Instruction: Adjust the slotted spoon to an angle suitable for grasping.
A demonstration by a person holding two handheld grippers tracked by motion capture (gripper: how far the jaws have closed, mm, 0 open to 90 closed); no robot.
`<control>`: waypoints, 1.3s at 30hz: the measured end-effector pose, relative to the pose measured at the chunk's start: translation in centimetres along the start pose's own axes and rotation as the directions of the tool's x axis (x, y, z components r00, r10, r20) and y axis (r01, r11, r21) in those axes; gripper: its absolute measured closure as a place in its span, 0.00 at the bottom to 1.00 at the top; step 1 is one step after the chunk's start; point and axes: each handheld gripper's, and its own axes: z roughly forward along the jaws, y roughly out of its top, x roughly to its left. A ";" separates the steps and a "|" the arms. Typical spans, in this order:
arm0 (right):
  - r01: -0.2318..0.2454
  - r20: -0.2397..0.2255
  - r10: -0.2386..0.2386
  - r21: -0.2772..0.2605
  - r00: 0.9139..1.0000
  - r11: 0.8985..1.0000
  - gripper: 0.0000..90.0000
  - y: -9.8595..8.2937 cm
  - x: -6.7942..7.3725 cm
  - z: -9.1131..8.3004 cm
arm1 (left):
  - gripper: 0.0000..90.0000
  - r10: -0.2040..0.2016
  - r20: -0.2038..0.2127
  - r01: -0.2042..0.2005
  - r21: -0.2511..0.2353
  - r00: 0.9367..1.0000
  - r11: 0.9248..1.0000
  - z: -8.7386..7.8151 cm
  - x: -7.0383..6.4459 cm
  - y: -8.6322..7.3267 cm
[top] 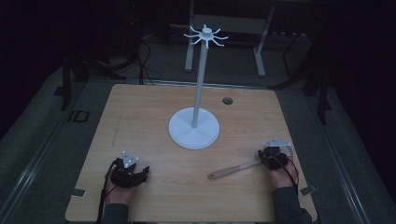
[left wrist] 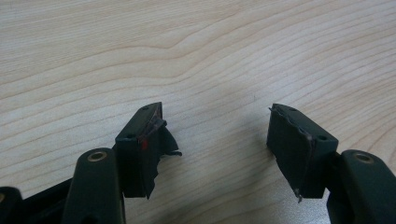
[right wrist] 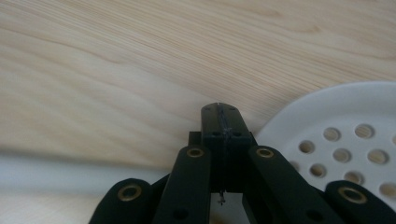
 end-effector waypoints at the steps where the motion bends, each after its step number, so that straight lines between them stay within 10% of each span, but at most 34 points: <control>1: 0.003 -0.029 -0.003 -0.021 1.000 1.000 1.00 -0.1 0.2 -0.4 | 0.41 0.001 -0.001 -0.001 0.001 1.000 1.000 0.0 0.0 0.0; 11: 0.107 -0.270 -0.144 -0.147 0.952 0.983 1.00 -2.2 5.7 -3.4 | 0.41 0.003 -0.001 -0.003 0.001 1.000 1.000 0.0 0.0 0.0; 15: 0.158 -0.291 -0.196 -0.149 0.936 0.976 1.00 -2.5 7.3 -3.5 | 0.41 0.003 0.000 -0.003 0.001 1.000 1.000 0.0 0.0 0.0; 17: 0.232 -0.301 -0.267 -0.147 0.915 0.961 1.00 -2.8 8.9 -3.2 | 0.41 0.003 0.000 -0.003 0.000 1.000 1.000 0.0 0.0 0.0; 23: 0.274 -0.323 -0.303 -0.133 0.897 0.952 1.00 -2.3 10.4 -2.2 | 0.41 0.005 -0.001 -0.005 0.000 1.000 1.000 0.0 0.0 0.0; 39: 0.262 -0.235 -0.286 -0.129 0.929 0.957 1.00 1.6 11.3 1.3 | 0.41 0.007 0.000 -0.007 0.000 1.000 1.000 0.0 0.0 0.1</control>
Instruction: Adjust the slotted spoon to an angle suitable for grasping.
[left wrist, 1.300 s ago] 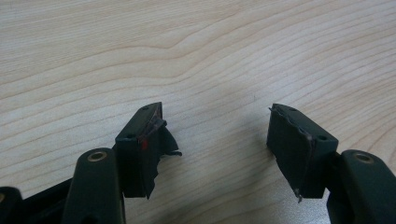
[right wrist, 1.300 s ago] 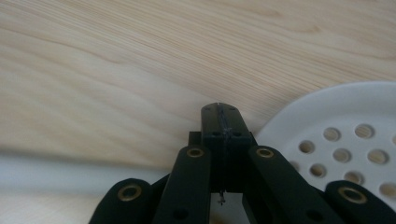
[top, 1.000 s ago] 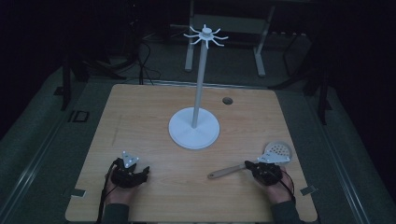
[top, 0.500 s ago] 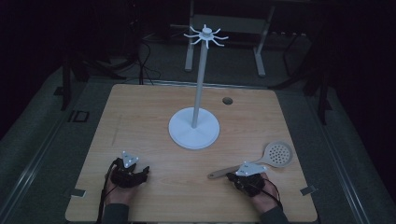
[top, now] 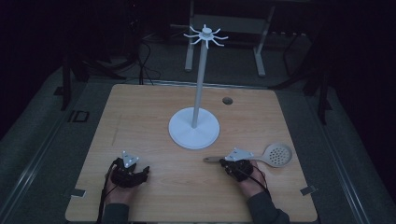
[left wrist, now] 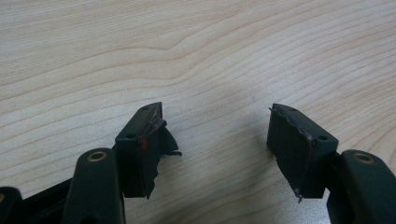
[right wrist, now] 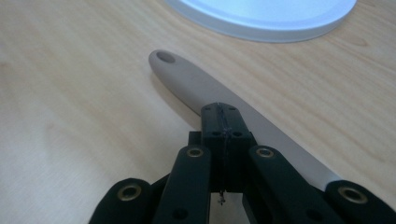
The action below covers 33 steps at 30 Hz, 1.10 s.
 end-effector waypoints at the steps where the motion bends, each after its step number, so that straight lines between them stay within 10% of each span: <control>1: 0.000 0.000 0.000 0.000 1.000 1.000 1.00 0.0 0.0 0.0 | 0.41 -0.002 0.001 0.002 -0.002 1.000 1.000 0.0 0.0 0.0; 10: 0.005 -0.002 -0.005 0.040 1.000 0.999 1.00 1.6 -1.5 1.3 | 0.41 -0.006 0.000 0.006 -0.005 1.000 1.000 -0.1 0.0 0.0; 17: 0.078 -0.072 -0.074 0.055 0.995 0.995 0.81 2.7 -3.5 -0.1 | 0.41 -0.003 0.003 0.003 -0.004 1.000 1.000 0.0 0.0 0.0; 33: 0.156 -0.149 -0.126 0.208 0.981 0.966 0.56 2.4 -7.1 0.1 | 0.41 -0.004 0.000 0.004 -0.001 1.000 1.000 0.0 0.0 0.0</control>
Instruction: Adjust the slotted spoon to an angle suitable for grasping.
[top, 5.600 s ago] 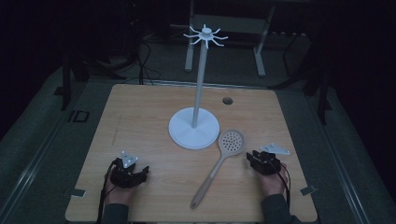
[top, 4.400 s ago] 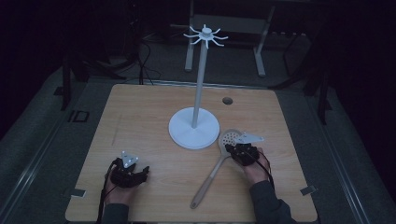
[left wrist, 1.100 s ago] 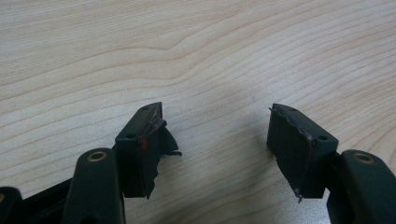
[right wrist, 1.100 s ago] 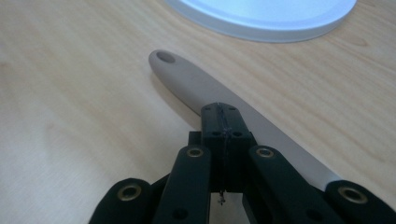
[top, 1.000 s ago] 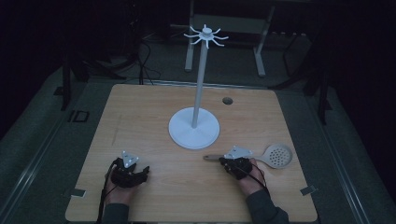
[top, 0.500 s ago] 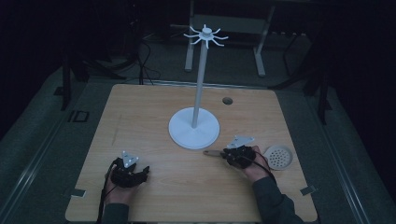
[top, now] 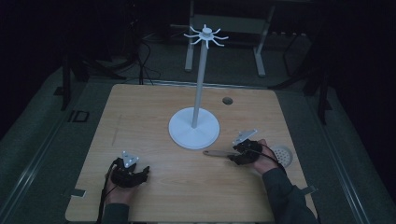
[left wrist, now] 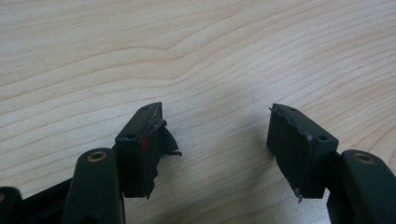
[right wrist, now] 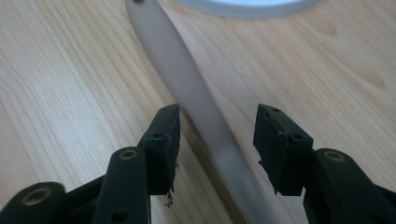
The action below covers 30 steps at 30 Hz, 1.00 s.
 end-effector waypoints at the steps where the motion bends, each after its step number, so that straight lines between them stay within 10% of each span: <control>1: -0.002 -0.007 0.002 0.006 1.000 1.000 0.57 -0.1 -0.1 0.1 | 0.41 0.000 0.000 0.000 -0.001 1.000 1.000 0.0 0.0 0.0; 30: 0.116 -0.075 -0.123 -0.099 0.990 0.988 0.83 -2.2 0.7 -1.2 | 0.41 0.002 -0.003 -0.002 0.000 1.000 1.000 -0.1 0.1 0.0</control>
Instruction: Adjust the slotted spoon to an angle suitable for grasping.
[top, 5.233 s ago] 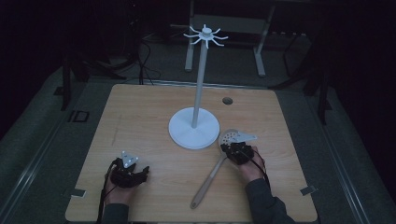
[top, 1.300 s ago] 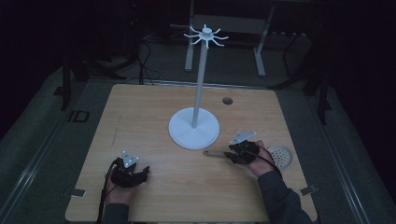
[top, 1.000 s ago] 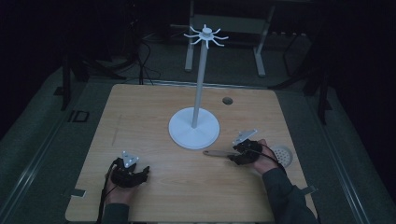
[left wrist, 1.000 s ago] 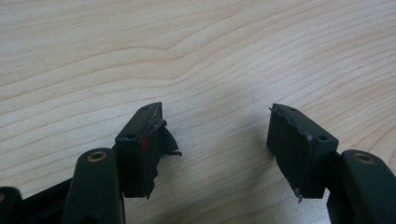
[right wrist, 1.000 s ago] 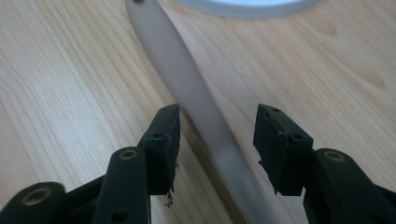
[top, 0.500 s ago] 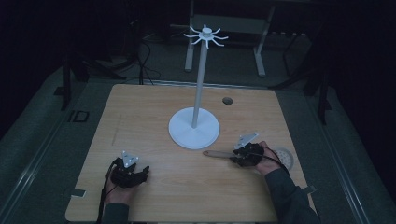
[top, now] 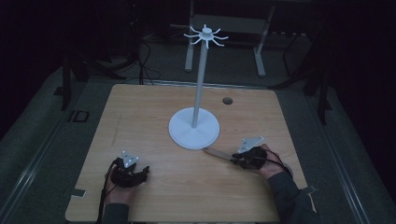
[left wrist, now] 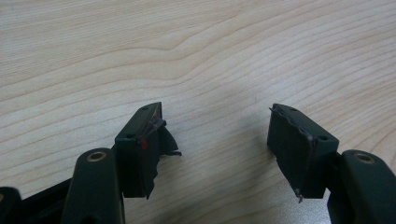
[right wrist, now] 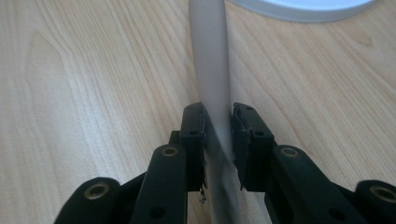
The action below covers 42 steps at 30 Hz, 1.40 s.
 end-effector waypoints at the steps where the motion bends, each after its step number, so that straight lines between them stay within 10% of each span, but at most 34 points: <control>1: -0.006 0.003 0.006 -0.010 1.000 1.000 0.83 -0.1 0.0 -0.1 | 0.41 -0.001 0.001 0.001 0.000 1.000 1.000 0.0 0.0 0.0; 9: -0.110 0.047 0.111 -0.025 0.993 0.994 0.83 -0.2 -1.2 -0.1 | 0.41 -0.002 -0.002 0.002 -0.001 1.000 1.000 0.1 -0.1 0.0; 28: -0.070 0.021 0.068 0.152 0.997 0.986 0.78 2.5 -2.4 2.4 | 0.41 0.000 0.001 0.000 -0.001 1.000 1.000 0.0 0.0 0.0; 42: -0.066 0.057 0.058 0.155 0.997 0.986 0.81 2.8 -1.8 2.5 | 0.41 0.000 0.000 0.000 0.001 1.000 1.000 0.1 0.0 0.0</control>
